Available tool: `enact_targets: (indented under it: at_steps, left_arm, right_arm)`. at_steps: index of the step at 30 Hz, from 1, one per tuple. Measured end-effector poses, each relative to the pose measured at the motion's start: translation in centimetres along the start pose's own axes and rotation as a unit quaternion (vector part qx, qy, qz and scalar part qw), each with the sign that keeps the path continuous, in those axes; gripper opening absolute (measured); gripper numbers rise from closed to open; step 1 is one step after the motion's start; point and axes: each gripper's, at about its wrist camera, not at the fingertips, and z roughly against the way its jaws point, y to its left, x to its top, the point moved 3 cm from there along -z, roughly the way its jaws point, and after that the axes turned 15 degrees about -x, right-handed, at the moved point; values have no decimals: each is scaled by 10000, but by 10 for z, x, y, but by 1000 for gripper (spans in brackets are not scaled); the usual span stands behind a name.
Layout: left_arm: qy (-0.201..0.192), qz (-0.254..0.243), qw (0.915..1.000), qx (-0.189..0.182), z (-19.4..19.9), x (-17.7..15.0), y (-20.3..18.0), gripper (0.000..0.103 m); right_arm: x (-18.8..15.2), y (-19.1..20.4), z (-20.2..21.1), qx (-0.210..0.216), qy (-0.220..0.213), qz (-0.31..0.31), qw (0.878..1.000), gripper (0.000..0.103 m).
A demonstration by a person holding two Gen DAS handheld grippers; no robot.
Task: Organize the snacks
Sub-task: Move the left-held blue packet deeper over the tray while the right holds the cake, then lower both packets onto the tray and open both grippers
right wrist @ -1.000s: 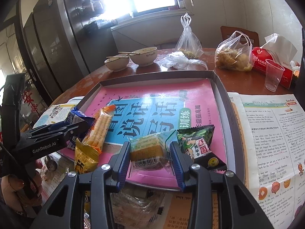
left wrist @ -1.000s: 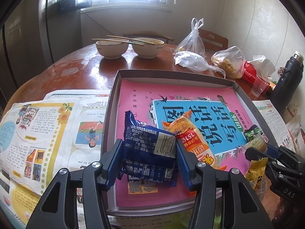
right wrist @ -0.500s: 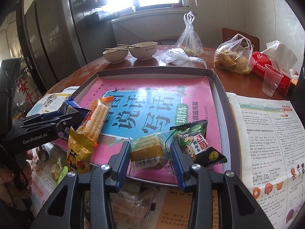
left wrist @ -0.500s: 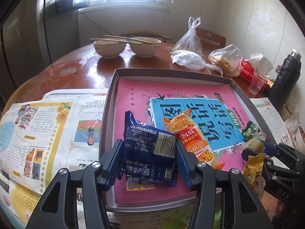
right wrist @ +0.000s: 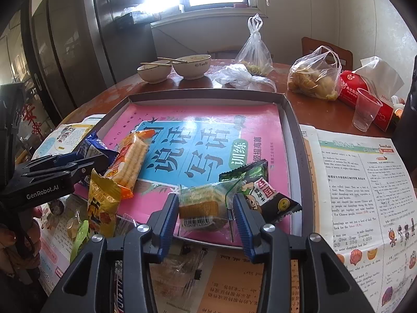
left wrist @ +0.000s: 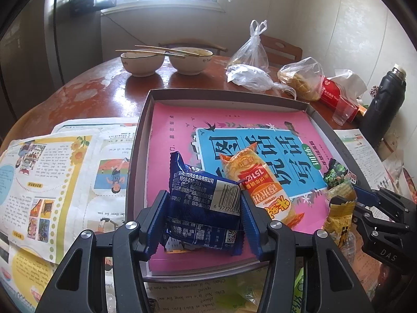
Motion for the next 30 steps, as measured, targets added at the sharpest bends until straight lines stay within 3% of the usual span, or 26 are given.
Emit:
enact_targets:
  at_steps: [30]
  left_arm:
    - [84, -4, 10000, -19, 4, -1, -2, 64]
  right_arm:
    - [2, -1, 8, 144, 51, -70, 9999, 46]
